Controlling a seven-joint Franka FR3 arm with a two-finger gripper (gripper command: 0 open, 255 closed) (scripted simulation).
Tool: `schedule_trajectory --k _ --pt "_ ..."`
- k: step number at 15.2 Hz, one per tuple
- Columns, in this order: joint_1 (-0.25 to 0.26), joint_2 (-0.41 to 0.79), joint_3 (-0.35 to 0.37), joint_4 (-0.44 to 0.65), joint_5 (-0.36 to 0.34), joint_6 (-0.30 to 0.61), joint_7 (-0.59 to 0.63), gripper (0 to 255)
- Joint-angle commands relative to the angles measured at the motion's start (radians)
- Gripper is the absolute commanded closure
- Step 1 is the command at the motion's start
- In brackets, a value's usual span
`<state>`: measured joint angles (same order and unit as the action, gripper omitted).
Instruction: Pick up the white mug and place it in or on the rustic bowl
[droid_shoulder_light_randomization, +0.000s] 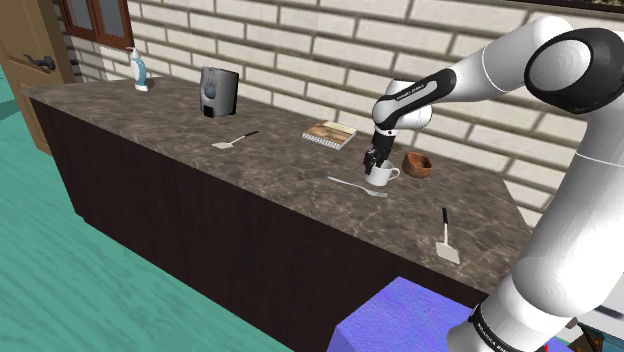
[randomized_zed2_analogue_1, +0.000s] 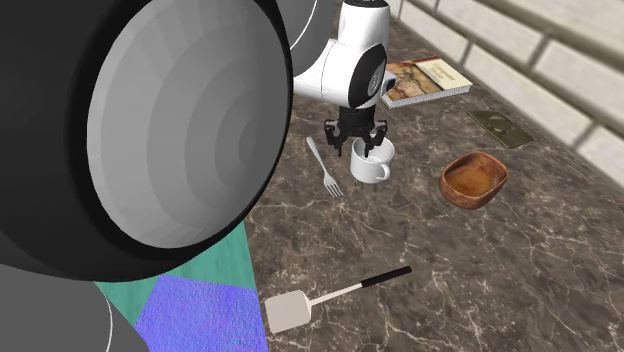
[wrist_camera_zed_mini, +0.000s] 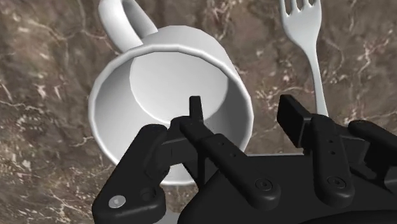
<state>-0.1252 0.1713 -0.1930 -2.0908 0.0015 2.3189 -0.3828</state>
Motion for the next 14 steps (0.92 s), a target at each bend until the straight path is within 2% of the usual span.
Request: schedule_trajectory --k 1,9,14 --pt "0.000 0.000 0.000 0.000 0.000 0.000 0.000 255" --pt "0.000 0.000 0.000 0.000 0.000 0.000 0.000 255" --pt "0.002 -0.035 -0.002 0.027 -0.008 -0.062 0.004 255"
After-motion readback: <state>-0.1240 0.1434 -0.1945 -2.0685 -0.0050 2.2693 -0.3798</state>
